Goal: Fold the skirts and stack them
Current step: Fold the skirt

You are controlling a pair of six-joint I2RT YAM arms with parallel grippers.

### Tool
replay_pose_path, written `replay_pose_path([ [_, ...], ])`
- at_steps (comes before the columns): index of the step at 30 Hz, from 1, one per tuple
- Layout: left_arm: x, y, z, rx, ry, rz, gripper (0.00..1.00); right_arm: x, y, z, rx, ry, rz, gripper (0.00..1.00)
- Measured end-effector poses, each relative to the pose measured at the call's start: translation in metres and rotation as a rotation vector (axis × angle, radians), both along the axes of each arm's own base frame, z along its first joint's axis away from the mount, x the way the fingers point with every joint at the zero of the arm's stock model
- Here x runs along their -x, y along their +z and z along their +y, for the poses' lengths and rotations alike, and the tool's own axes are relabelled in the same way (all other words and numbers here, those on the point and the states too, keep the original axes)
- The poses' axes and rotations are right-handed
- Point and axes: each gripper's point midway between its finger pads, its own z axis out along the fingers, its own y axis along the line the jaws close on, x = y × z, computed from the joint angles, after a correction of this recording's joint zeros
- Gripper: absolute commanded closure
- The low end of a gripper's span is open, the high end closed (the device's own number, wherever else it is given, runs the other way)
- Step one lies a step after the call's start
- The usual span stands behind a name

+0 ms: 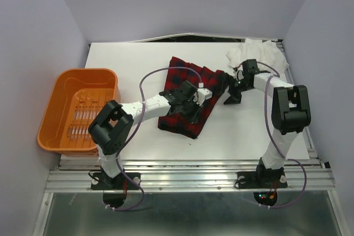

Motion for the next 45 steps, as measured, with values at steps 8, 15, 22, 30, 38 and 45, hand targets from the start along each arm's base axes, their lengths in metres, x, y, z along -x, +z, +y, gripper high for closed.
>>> replay_pose_path([
  [8,0.009,0.020,-0.014,0.051,-0.038,-0.045,0.99,0.080,-0.037,0.022,-0.210,0.006,0.245,0.48],
  [15,0.009,0.022,-0.018,0.058,-0.045,-0.051,1.00,0.078,-0.038,0.037,-0.219,0.049,0.192,0.66],
  [22,0.003,0.022,-0.026,0.061,-0.046,-0.053,1.00,0.086,-0.046,0.057,-0.199,0.115,0.181,0.79],
  [30,0.005,0.022,-0.031,0.061,-0.056,-0.054,1.00,0.094,-0.054,0.066,-0.188,0.143,0.204,0.89],
  [38,0.010,-0.009,-0.034,0.030,-0.091,-0.039,1.00,0.095,-0.054,0.067,-0.185,0.145,0.204,0.89],
  [45,0.015,-0.034,-0.028,-0.001,-0.128,-0.033,1.00,0.095,-0.054,0.067,-0.185,0.145,0.205,0.75],
])
